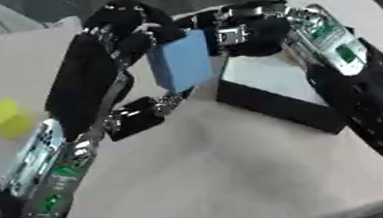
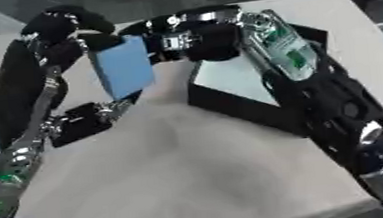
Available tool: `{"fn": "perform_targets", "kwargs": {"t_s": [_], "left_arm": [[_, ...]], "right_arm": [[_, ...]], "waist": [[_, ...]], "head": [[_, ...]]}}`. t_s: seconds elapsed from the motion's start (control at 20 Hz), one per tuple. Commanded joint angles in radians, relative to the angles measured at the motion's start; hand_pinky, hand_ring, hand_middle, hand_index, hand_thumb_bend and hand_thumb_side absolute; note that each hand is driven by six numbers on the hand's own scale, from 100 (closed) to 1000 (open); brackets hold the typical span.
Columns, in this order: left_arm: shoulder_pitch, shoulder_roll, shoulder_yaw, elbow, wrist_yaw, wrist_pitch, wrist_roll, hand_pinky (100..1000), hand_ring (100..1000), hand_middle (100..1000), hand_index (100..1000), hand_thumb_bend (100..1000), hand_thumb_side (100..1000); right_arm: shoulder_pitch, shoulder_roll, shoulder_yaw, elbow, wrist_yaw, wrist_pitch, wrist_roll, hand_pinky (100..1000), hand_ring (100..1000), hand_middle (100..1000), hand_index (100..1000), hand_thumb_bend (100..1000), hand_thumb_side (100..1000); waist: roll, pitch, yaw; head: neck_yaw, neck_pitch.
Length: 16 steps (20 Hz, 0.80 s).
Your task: Pick up the objects with one hand, pass them to the other hand, and then place them into the box on the other side of the table.
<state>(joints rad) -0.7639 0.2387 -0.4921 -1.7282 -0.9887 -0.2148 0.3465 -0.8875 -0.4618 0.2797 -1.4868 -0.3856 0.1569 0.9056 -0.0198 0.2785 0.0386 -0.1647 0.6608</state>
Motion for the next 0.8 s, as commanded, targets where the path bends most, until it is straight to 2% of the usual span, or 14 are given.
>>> {"fn": "perform_targets", "kwargs": {"t_s": [0.05, 0.45, 0.8], "left_arm": [[-0.021, 0.005, 0.001, -0.003, -0.018, -0.003, 0.024, 795, 710, 627, 604, 159, 100], [-0.013, 0.012, 0.007, 0.014, -0.021, 0.006, 0.044, 794, 708, 626, 603, 164, 100], [-0.008, 0.054, 0.01, -0.005, -0.035, 0.007, 0.104, 787, 710, 625, 600, 193, 100]], "right_arm": [[-0.01, -0.026, 0.007, -0.042, -0.022, -0.013, 0.001, 1000, 1000, 1000, 1000, 100, 577], [0.001, -0.03, 0.02, -0.08, -0.075, -0.013, 0.001, 1000, 1000, 1000, 1000, 100, 580], [0.005, -0.037, 0.037, -0.132, -0.132, -0.031, 0.001, 1000, 1000, 1000, 1000, 100, 605]], "waist": [[-0.014, -0.01, 0.001], [-0.014, -0.009, 0.002], [-0.014, -0.008, 0.002]], "head": [[-0.008, -0.017], [-0.012, -0.02], [-0.02, -0.022]]}}
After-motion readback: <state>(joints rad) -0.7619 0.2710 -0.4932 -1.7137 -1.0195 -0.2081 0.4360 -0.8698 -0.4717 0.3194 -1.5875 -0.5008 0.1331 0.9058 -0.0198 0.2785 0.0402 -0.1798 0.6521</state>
